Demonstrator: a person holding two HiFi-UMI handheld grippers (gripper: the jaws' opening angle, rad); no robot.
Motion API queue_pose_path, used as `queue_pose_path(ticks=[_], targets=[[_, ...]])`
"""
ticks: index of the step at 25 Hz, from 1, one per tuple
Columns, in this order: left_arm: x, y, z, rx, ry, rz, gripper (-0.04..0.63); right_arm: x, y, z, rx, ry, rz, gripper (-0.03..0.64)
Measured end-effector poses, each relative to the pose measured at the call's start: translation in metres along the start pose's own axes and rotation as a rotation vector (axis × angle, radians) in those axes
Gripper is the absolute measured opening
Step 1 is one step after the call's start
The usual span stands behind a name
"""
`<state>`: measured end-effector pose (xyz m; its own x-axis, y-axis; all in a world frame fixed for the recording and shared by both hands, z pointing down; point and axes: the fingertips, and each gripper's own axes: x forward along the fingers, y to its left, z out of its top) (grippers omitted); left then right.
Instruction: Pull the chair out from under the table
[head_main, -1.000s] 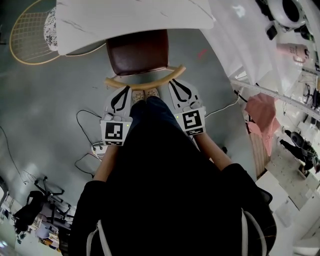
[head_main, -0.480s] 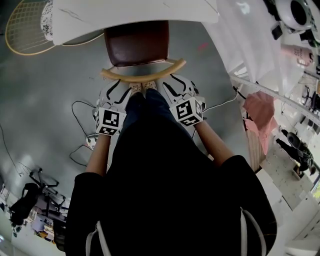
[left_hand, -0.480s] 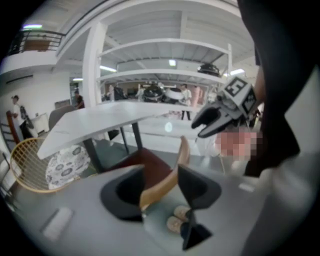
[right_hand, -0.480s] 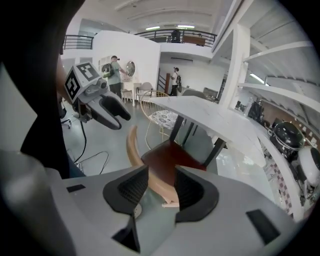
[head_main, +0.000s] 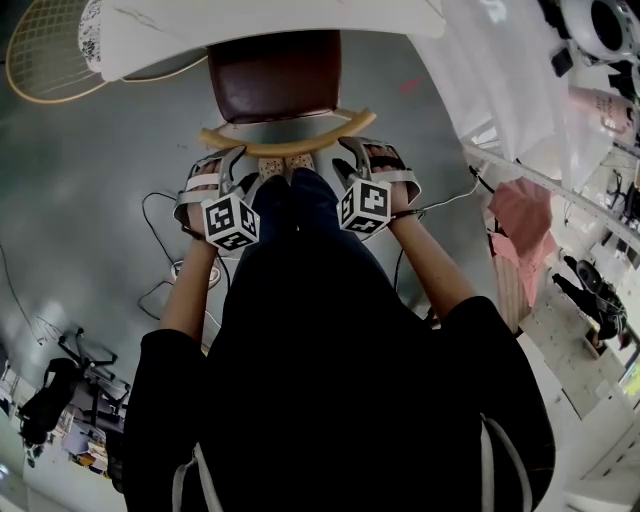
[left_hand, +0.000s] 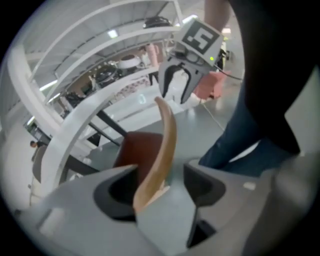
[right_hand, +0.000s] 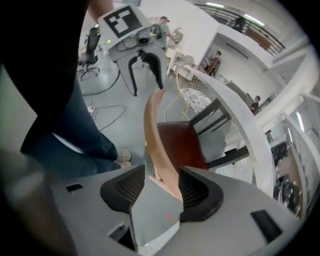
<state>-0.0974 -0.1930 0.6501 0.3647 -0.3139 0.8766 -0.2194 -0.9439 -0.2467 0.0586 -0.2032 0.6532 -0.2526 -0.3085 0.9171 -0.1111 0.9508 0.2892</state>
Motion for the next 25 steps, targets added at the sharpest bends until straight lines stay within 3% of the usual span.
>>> queue_pose_path(ticks=[5,10,13,17,20,25], targets=[[0.024,0.001,-0.013,0.193,0.118,-0.05,0.304,0.027,0.0,-0.011,-0.251,0.13,0.009,0.19],[0.047,-0.001,-0.039,0.271,0.245,-0.131,0.308,0.052,-0.004,-0.021,-0.331,0.209,0.032,0.19],[0.058,-0.002,-0.046,0.317,0.278,-0.142,0.304,0.06,-0.01,-0.025,-0.366,0.233,0.011,0.19],[0.069,-0.001,-0.049,0.314,0.3,-0.134,0.301,0.068,-0.014,-0.027,-0.406,0.273,-0.011,0.189],[0.071,0.008,-0.048,0.306,0.317,-0.112,0.189,0.07,-0.014,-0.026,-0.435,0.295,-0.011,0.179],[0.068,0.004,-0.047,0.362,0.314,-0.099,0.176,0.066,-0.009,-0.026,-0.471,0.312,0.001,0.173]])
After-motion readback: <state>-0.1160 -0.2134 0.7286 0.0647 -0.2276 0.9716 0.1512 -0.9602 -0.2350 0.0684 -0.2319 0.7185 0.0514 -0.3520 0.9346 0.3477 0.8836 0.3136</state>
